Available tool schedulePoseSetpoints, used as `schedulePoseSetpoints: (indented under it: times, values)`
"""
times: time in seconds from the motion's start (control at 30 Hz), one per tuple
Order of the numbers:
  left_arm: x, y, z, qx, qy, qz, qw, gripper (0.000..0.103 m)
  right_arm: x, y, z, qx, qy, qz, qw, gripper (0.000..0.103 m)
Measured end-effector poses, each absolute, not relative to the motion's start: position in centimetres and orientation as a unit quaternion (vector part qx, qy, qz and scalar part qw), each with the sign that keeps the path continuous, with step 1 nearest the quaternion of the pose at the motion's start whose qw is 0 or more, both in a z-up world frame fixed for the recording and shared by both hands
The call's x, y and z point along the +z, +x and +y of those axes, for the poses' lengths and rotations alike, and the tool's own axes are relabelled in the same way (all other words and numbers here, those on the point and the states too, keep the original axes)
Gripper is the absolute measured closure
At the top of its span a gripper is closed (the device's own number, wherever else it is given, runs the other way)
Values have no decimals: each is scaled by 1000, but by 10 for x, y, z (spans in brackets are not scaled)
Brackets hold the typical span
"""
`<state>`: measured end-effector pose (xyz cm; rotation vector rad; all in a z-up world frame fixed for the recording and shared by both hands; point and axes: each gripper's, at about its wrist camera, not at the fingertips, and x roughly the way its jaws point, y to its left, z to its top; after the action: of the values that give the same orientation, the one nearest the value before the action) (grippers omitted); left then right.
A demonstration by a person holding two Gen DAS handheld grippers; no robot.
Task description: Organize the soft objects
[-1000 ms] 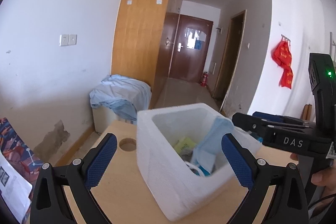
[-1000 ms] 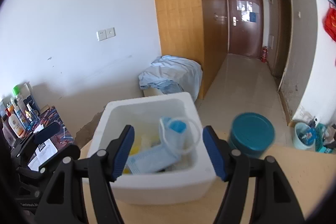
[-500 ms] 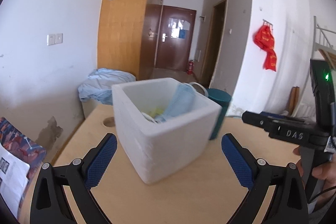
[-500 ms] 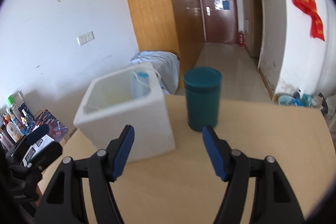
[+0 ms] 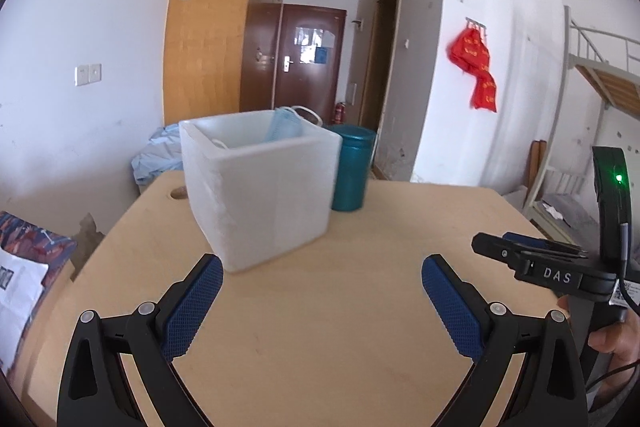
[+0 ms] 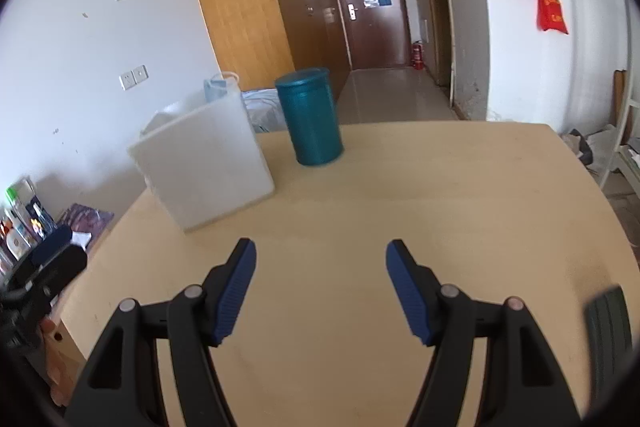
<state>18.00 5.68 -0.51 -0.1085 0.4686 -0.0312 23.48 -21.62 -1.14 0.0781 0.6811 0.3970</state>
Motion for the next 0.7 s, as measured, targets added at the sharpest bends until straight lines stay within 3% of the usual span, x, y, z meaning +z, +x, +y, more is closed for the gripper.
schedulePoseSetpoints:
  times: [0.6, 0.7]
  values:
    - [-14, 62, -13, -69, -36, 178, 981, 3, -31, 99, -273, 152, 47, 288, 944, 31]
    - [-10, 32, -18, -64, -36, 151, 986, 3, -29, 76, -278, 156, 50, 274, 948, 25]
